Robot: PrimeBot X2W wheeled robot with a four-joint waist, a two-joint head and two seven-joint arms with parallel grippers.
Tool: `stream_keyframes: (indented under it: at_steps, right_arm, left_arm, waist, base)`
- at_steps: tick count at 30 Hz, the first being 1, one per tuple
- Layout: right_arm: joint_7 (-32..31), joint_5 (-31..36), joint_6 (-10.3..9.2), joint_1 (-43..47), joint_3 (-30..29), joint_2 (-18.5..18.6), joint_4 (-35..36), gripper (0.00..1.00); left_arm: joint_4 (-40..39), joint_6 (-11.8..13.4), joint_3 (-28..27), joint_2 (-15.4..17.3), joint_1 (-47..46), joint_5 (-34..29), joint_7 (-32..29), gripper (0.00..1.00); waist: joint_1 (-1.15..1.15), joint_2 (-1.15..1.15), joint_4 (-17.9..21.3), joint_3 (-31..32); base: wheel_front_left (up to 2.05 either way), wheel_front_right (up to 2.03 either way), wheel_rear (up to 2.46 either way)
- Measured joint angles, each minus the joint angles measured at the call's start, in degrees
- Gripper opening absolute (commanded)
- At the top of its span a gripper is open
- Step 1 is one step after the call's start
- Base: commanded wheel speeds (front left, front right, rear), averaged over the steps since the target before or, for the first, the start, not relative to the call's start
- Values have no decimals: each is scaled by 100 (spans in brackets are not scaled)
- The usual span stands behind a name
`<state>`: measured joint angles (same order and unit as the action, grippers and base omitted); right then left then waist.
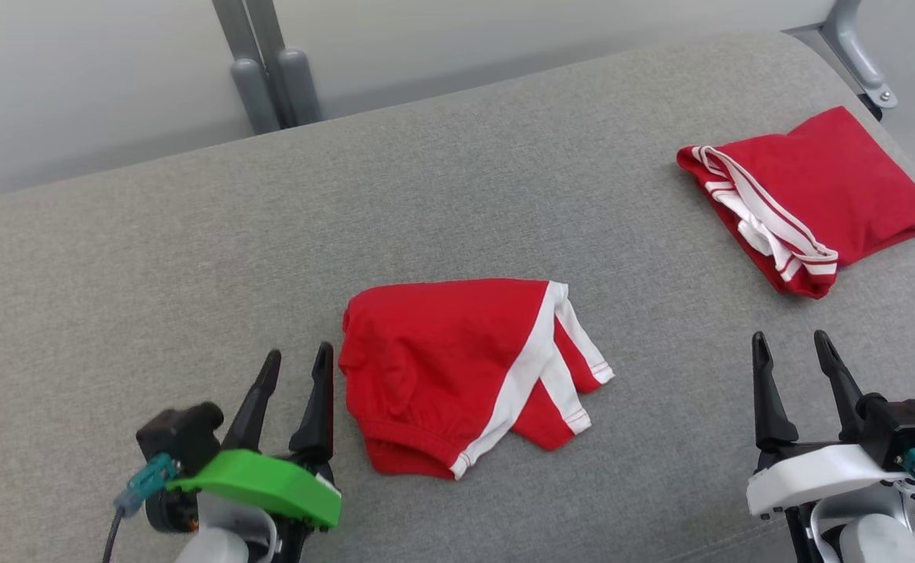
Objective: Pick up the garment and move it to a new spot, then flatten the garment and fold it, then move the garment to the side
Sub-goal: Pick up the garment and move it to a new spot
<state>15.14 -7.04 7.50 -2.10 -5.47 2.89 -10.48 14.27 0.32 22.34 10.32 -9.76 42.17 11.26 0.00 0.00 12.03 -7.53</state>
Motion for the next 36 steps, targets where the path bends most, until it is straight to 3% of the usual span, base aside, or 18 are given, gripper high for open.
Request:
stream_keyframes:
  at_steps: [6,9,12,19,25,36]
  right_arm:
    - [0,101,0,311,-135,91,159,100]
    - [0,121,0,495,-253,114,198,100]
    - [0,134,0,603,-303,119,216,100]
    - [0,220,0,796,-324,101,120,100]
    - [0,266,0,873,-259,66,108,100]
    - [0,274,0,856,-132,18,65,100]
  left_arm:
    - [-633,234,-347,-71,1083,-358,354,100]
    - [-1038,275,-833,-175,1523,-935,375,100]
    - [-1329,-32,-1457,-489,1956,-1317,388,100]
    - [-1334,-594,-2342,-706,2462,-2279,388,100]
    - [-1310,-732,-2494,-735,2553,-2713,388,100]
    - [-1263,-762,-2415,-742,2557,-2665,388,100]
  waist:
    - [0,0,-302,288]
    - [0,0,-472,438]
    - [0,0,-670,568]
    - [0,0,-944,892]
    - [0,0,-1027,1065]
    - [0,0,-1011,1006]
  base:
    - [0,0,0]
    - [0,0,0]
    - [0,0,0]
    - [0,0,0]
    - [0,0,0]
    - [0,0,0]
